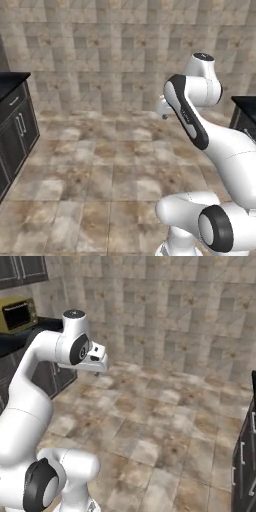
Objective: Navigate to the toaster oven.
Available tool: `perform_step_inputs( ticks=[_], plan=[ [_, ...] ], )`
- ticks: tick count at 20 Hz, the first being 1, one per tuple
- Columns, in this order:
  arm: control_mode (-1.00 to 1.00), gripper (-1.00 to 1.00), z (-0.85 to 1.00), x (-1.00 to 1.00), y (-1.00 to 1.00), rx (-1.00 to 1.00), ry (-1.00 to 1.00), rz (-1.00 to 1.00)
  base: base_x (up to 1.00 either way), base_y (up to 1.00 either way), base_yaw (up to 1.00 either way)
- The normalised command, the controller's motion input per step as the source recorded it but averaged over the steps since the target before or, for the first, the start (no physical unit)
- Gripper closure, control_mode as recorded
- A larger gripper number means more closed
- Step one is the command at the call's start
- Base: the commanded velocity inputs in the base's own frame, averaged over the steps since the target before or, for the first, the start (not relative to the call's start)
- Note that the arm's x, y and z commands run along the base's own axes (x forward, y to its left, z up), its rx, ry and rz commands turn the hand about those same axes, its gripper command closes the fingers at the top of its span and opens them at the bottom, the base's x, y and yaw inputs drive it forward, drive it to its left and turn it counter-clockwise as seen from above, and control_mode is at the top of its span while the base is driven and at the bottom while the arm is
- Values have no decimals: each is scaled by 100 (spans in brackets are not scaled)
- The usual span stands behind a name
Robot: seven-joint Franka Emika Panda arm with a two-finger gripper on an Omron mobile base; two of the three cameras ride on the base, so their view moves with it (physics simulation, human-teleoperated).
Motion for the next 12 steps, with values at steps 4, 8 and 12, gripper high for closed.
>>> perform_step_inputs(
  ticks=[4, 8, 12],
  plan=[
    [100, -100, 0, 0, 0, 0, 0, 0, 100, 32, 0],
    [100, -100, 0, 0, 0, 0, 0, 0, 100, 36, 0],
    [100, -100, 0, 0, 0, 0, 0, 0, 100, 40, 0]
  ],
)
